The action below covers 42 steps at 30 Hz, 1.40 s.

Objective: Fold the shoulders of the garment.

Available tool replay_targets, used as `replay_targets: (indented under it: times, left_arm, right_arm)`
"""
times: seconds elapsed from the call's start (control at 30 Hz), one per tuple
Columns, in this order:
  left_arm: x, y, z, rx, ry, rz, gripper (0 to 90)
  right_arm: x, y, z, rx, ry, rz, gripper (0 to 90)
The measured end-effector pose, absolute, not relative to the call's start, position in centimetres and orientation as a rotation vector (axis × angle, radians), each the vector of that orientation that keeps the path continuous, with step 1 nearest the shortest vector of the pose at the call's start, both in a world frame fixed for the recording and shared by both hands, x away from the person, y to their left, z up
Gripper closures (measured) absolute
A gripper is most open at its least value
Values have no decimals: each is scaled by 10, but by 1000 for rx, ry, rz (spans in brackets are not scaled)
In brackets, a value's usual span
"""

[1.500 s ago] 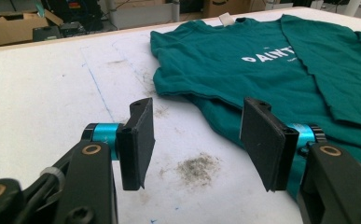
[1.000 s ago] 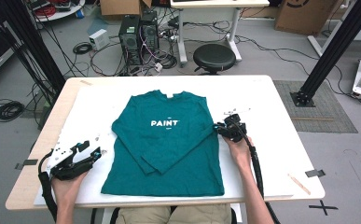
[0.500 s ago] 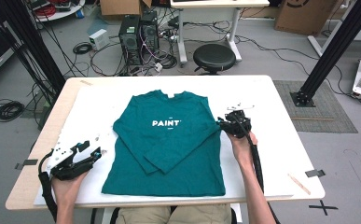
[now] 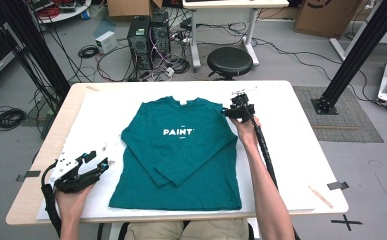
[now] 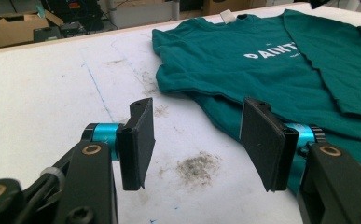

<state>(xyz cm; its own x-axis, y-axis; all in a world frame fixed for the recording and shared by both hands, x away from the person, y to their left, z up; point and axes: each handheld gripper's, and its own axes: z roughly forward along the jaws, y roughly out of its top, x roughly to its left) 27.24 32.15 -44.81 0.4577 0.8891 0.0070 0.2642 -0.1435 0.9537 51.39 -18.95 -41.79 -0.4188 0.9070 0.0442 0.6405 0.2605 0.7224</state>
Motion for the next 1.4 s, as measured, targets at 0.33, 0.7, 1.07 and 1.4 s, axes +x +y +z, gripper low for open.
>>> replay_targets:
  times: [0.33,0.7,1.07,1.4]
  left_arm:
    - [273,321,-448,1669,1008,752,448]
    - [273,321,-448,1675,1011,747,448]
    - [273,320,-448,1678,1009,752,448]
    - [273,320,-448,1685,1006,752,448]
  right_arm:
    - [542,-177,-436,1370,2218,889,779]
    - [548,-199,-437,1452,2177,924,738]
    - [549,-183,-441,1350,2204,871,862]
    - [529,-189,-413,1387,2198,897,631]
